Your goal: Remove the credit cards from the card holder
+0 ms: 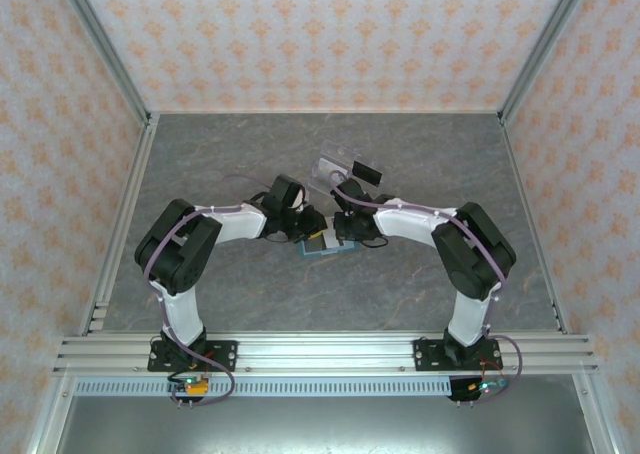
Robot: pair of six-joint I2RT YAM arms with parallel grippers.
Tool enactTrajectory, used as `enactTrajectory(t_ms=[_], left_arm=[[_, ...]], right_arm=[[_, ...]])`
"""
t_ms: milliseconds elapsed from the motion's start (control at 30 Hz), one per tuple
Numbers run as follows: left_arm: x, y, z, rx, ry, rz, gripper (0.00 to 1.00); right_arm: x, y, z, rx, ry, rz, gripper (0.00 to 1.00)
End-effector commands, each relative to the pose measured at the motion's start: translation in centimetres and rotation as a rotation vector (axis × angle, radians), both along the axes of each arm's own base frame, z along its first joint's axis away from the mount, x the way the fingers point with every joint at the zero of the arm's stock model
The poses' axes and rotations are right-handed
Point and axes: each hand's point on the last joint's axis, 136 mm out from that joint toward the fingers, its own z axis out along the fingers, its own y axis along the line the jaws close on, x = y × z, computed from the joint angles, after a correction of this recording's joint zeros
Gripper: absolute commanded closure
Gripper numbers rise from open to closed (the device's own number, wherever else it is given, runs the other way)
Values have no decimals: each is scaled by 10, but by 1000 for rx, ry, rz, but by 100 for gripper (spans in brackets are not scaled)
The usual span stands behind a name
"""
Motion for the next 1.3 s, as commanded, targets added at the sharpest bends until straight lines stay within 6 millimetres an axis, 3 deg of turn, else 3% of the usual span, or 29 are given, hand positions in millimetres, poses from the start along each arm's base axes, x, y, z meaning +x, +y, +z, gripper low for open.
enactTrajectory(t_ms=[0, 167, 433, 633, 767, 933, 1133, 1267], left_arm=[[1, 3, 14, -19, -52, -20, 85], [0, 9, 15, -6, -54, -19, 91], [-8, 19, 10, 24, -36, -30, 92], [-13, 34, 17, 55, -39, -39, 93], [-20, 55, 25, 110, -39, -33, 94], [-13, 71, 62, 105, -131, 21, 94], [10, 58, 132, -43, -314, 79, 94], [22, 49, 165, -158, -382, 110, 94]], right_arm=[[-13, -20, -24, -100, 77, -27, 80], [-14, -27, -28, -140, 83, -44, 81], [-15, -31, -28, -149, 80, -56, 82], [-9, -23, -11, -98, 42, -52, 82], [-5, -14, 9, -24, 2, -33, 80], [0, 5, 51, 161, -62, 15, 65], [13, 28, 112, 482, -123, 55, 42], [30, 32, 151, 734, -164, 56, 29]])
